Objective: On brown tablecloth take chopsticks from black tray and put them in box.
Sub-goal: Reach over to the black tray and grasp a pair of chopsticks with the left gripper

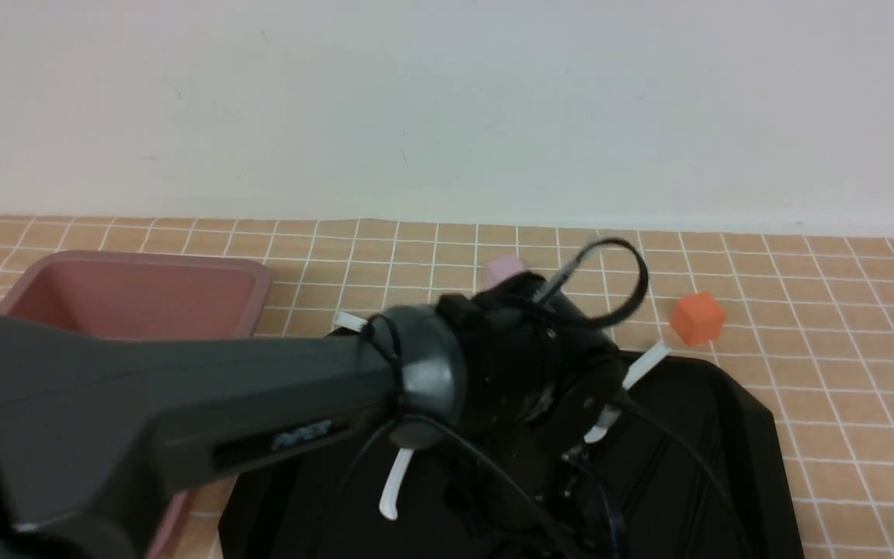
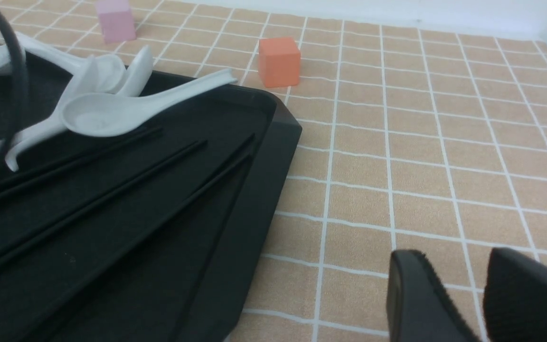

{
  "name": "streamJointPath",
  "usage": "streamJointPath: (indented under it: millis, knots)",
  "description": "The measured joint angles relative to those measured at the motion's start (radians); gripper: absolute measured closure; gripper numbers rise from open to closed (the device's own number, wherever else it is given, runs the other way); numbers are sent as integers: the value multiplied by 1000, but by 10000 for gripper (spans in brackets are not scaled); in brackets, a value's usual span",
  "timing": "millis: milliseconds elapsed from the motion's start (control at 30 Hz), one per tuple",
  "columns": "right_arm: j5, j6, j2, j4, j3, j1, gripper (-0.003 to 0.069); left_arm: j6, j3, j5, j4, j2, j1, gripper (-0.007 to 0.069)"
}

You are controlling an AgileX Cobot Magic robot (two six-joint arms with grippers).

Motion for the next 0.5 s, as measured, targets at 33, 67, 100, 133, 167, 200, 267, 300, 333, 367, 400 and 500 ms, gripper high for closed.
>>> streamJointPath:
  millis: [33, 67, 100, 133, 167, 200, 267, 300, 333, 367, 400, 500]
  knots:
    - [0, 0, 0, 0, 0, 0, 419, 0, 0, 0, 0, 14, 0, 265]
    - [0, 0, 0, 0, 0, 0, 419, 0, 0, 0, 0, 29, 0, 265]
    - [0, 0, 0, 0, 0, 0, 419, 0, 0, -1, 0, 46, 0, 263]
    - [0, 0, 0, 0, 0, 0, 419, 0, 0, -1, 0, 51, 0, 263]
    - [0, 0, 0, 0, 0, 0, 419, 4, -5, -2, 0, 57, 0, 263]
    - [0, 0, 0, 0, 0, 0, 419, 12, -9, -2, 0, 61, 0, 263]
    - [0, 0, 0, 0, 0, 0, 419, 35, -12, -2, -2, 66, 0, 265]
    - [0, 0, 0, 0, 0, 0, 419, 42, -14, 1, -4, 67, 0, 270]
    - [0, 0, 0, 0, 0, 0, 419, 45, -16, 2, -6, 67, 0, 274]
    - [0, 0, 0, 0, 0, 0, 419, 47, -17, 5, -7, 68, 0, 284]
    - [0, 0, 0, 0, 0, 0, 419, 49, -17, 6, -11, 68, 0, 303]
    - [0, 0, 0, 0, 0, 0, 419, 49, -17, 6, -29, 69, 0, 421]
